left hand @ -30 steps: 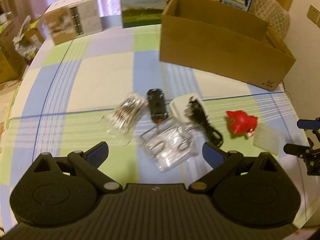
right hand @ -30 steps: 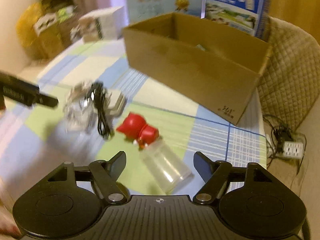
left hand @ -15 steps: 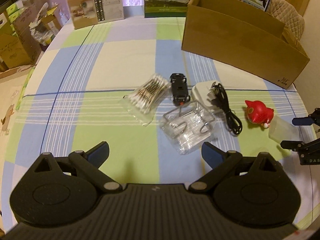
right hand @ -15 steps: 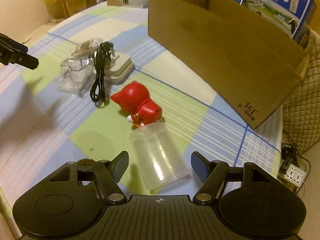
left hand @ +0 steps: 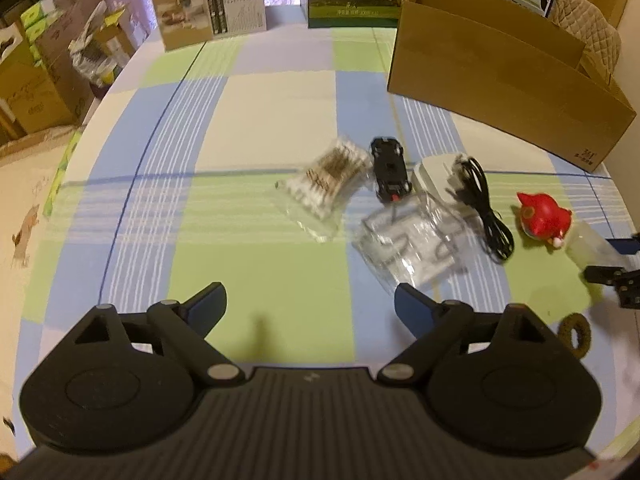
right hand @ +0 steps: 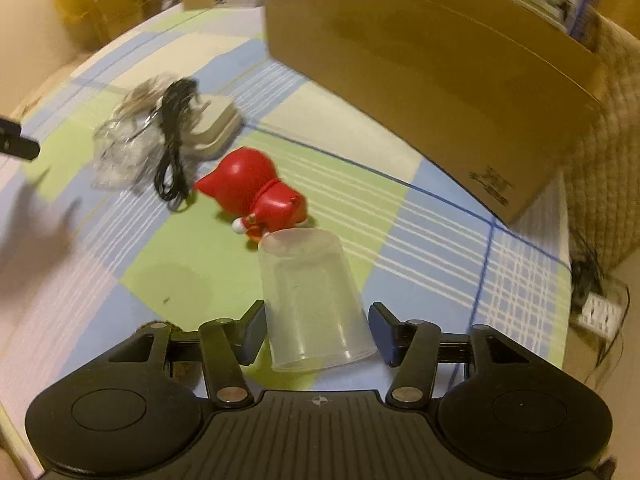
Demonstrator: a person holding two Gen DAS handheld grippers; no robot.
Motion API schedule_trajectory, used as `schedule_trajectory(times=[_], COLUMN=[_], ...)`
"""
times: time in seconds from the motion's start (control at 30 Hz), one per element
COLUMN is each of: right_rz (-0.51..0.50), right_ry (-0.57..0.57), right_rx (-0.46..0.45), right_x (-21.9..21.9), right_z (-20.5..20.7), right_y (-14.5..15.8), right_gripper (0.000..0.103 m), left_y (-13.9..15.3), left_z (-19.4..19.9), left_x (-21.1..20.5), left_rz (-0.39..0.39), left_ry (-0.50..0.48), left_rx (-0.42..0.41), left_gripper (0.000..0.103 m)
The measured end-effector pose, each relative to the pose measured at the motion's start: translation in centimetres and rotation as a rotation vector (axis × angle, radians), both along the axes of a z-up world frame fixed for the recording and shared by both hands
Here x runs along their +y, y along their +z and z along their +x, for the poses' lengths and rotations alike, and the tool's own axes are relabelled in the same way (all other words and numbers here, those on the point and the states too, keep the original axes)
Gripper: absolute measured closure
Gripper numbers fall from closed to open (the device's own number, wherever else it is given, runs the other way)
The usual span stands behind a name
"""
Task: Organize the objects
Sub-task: 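Grasp the clear plastic cup with the right tool while the left tool grasps the cotton-swab pack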
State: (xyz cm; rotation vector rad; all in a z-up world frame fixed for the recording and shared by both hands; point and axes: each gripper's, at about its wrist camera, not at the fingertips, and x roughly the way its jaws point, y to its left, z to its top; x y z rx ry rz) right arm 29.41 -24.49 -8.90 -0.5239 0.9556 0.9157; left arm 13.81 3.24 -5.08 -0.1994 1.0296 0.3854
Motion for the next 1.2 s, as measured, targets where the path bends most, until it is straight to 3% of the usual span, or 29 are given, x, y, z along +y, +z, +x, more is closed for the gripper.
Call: schedule_trajectory(times=[0.3,0.67,0.8,0.83,1.0,1.2], right_rz=[0.059,-0.020,-0.038,-0.041,-0.026,-0.040], right_ry=[-0.219,-0.272,-0.307,-0.316,-0.353,-0.355], right_rx=[0.007,0.014,0.020,0.022,0.045,0.032], right_x=[-2.7,-1.7,-1.7,-1.7,-1.9,-1.3], right_z=[0.3,-0.4,-0.4,-0.4,-0.1,0.2], right_y=[2.2,0.6,0.3,0.3,0.3,0.2], right_gripper=[0.059,0.060,0.060,0.060,0.057,0.053], left_y=[-0.9,-5.0,-5.9,-6.0,-5.9,-5.5], left_z=[5.5,11.2,12.2,12.4,12.4,10.9], left_x=[3.4,5.0,5.6,5.7,5.9,6.5], left_rz=[0.033,0.015,-0.015,-0.026,-0.052,-0.063], left_ry=[-0.109,-0.321,-0.369,-0.377,-0.368,-0.250], left_rx=[-0.025,0.066,0.085,0.084,0.057,0.068], left_gripper=[0.023,0.039,0.049,0.055,0.075,0.079])
